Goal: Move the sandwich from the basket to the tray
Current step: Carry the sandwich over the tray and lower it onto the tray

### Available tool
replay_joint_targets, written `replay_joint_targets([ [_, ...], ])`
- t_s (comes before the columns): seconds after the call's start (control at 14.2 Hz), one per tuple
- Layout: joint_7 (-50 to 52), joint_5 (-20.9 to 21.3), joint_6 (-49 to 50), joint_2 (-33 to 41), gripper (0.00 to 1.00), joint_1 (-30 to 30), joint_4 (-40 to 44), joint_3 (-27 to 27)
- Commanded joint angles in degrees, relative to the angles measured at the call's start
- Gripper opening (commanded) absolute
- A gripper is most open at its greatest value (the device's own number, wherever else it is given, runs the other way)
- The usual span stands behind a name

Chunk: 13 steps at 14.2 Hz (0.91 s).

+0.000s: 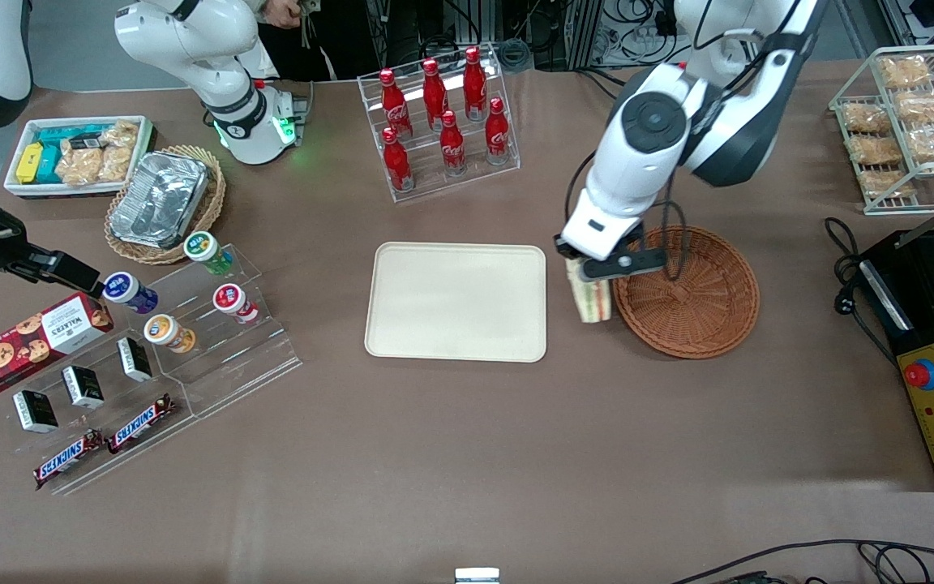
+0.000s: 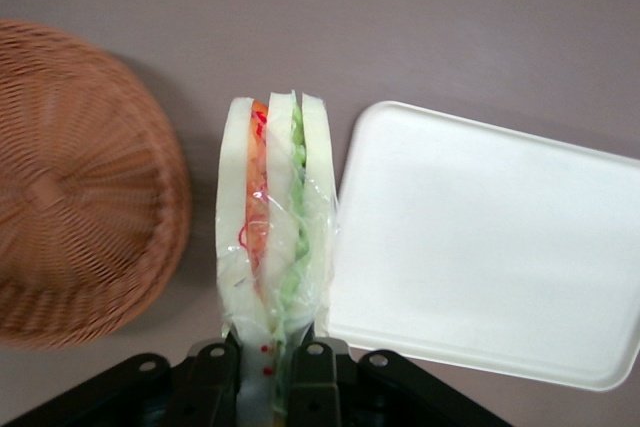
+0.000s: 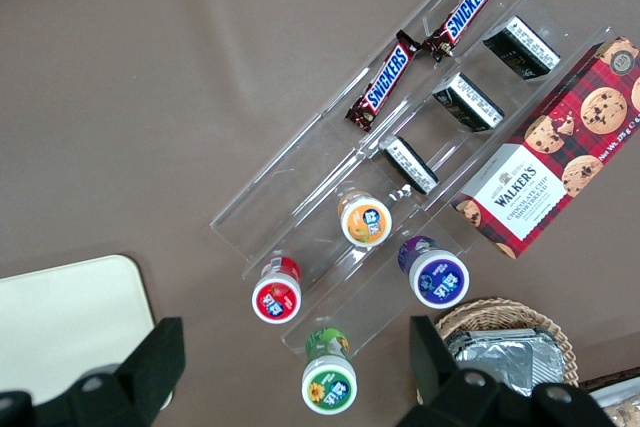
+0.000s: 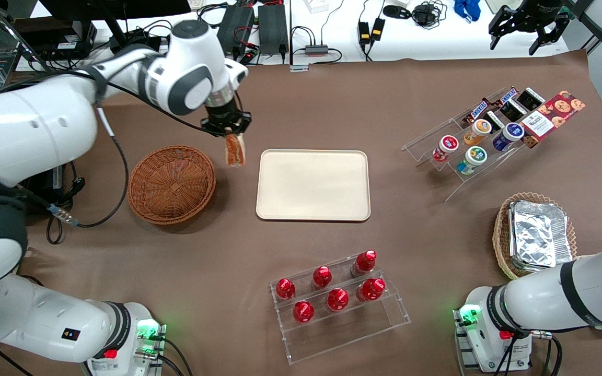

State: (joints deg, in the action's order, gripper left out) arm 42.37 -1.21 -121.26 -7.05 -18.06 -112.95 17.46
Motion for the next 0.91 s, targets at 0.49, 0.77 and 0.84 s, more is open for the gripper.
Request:
replay_joint_targets([
  [0.49, -9.1, 0.5, -17.8, -16.8, 0.0, -4.2, 1.9, 2.0],
  [0.77, -8.7, 3.3, -19.0, -19.8, 0.03, -4.5, 1.8, 1.9],
  [0.84, -8.7, 3.4, -19.1, -19.8, 0.05, -4.5, 1.8, 1.9],
])
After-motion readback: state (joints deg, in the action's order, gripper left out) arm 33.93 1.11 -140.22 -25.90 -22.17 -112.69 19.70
